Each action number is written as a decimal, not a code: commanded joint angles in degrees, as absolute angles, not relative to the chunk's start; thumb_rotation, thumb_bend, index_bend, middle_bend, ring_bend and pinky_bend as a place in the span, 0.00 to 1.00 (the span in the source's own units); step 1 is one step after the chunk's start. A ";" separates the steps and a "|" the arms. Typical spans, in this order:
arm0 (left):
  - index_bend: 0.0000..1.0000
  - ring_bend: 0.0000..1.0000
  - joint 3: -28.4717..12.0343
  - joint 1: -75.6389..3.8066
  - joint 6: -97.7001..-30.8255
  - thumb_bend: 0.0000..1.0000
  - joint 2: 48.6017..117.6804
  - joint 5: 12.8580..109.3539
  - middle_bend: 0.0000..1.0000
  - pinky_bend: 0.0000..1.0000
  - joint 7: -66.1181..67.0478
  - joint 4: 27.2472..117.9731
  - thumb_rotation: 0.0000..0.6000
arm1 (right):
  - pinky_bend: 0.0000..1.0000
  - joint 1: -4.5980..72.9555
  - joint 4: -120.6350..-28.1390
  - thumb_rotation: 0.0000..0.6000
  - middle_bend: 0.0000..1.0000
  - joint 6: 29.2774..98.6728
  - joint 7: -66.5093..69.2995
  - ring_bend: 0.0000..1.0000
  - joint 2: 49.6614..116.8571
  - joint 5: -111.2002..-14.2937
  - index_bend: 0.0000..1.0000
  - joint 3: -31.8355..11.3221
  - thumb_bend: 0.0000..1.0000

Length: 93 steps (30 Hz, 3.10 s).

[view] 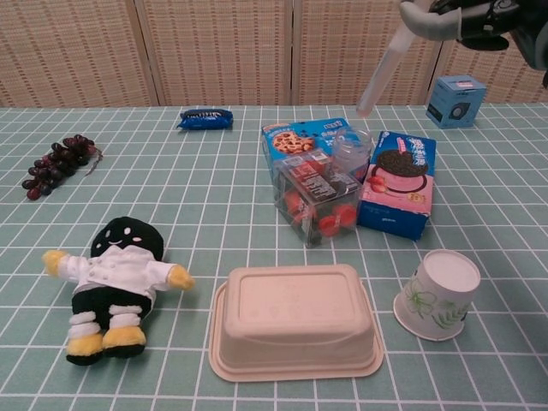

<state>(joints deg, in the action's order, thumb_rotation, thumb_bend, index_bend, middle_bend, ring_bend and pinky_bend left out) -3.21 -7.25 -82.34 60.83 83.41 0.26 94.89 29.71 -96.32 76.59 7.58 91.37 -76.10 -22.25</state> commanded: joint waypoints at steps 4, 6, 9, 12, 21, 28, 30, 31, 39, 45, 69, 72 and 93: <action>0.42 0.28 -3.23 -7.28 -82.14 0.30 60.84 83.22 0.34 0.44 0.22 94.85 1.00 | 1.00 31.09 -93.07 1.00 1.00 75.41 8.00 1.00 92.87 -74.18 0.78 -22.93 0.59; 0.42 0.28 -3.22 -7.31 -81.99 0.30 60.83 83.11 0.34 0.44 0.12 94.83 1.00 | 1.00 31.41 -92.36 1.00 1.00 75.15 8.21 1.00 93.21 -73.78 0.78 -23.07 0.59; 0.42 0.28 -3.30 -7.32 -81.98 0.30 60.83 83.03 0.34 0.44 -0.07 94.78 1.00 | 1.00 32.01 -91.25 1.00 1.00 74.58 8.53 1.00 93.77 -73.09 0.78 -23.32 0.59; 0.42 0.28 -3.32 -7.34 -81.93 0.30 60.80 82.99 0.34 0.44 -0.25 94.71 1.00 | 1.00 32.56 -90.06 1.00 1.00 73.97 8.89 1.00 94.39 -72.39 0.78 -23.45 0.59; 0.42 0.28 -3.36 -7.37 -81.85 0.30 60.77 82.93 0.34 0.44 -0.39 94.61 1.00 | 1.00 33.87 -85.76 1.00 1.00 71.93 10.68 1.00 96.22 -71.11 0.78 -23.04 0.59; 0.42 0.28 -3.27 -7.22 -82.22 0.30 60.67 83.27 0.34 0.44 -0.39 94.83 1.00 | 1.00 35.10 -81.32 1.00 1.00 69.95 14.13 1.00 98.14 -70.99 0.78 -22.69 0.59; 0.42 0.28 -3.29 -7.20 -82.27 0.30 60.60 83.30 0.34 0.44 -0.53 94.86 1.00 | 1.00 35.39 -80.16 1.00 1.00 69.45 14.91 1.00 98.58 -70.93 0.78 -22.62 0.59; 0.42 0.28 -3.30 -7.19 -82.30 0.30 60.58 83.31 0.34 0.44 -0.59 94.87 1.00 | 1.00 35.49 -79.70 1.00 1.00 69.27 15.13 1.00 98.74 -70.90 0.78 -22.57 0.59; 0.42 0.28 -3.31 -7.08 -82.53 0.30 60.36 83.46 0.34 0.44 -0.98 94.94 1.00 | 1.00 36.47 -75.44 1.00 1.00 67.36 17.65 1.00 100.37 -70.19 0.78 -22.50 0.59; 0.42 0.28 -3.30 -7.04 -82.56 0.30 60.30 83.48 0.34 0.44 -1.06 95.03 1.00 | 1.00 37.43 -72.30 1.00 1.00 65.83 19.08 1.00 101.70 -69.77 0.78 -22.53 0.59; 0.42 0.28 -3.37 -7.05 -82.54 0.30 60.20 83.49 0.34 0.44 -1.34 95.02 1.00 | 1.00 38.97 -67.96 1.00 1.00 62.14 21.49 1.00 103.51 -69.26 0.59 -21.85 0.44; 0.42 0.28 -3.32 -7.06 -82.49 0.30 60.20 83.54 0.34 0.44 -1.28 94.99 1.00 | 1.00 38.99 -67.91 1.00 1.00 62.17 21.89 1.00 103.44 -69.69 0.51 -21.68 0.36; 0.42 0.28 -3.23 -7.15 -82.25 0.30 60.30 83.54 0.34 0.44 -0.93 94.94 1.00 | 1.00 34.76 -78.54 1.00 1.00 70.88 12.93 1.00 96.30 -76.47 0.24 -17.71 0.05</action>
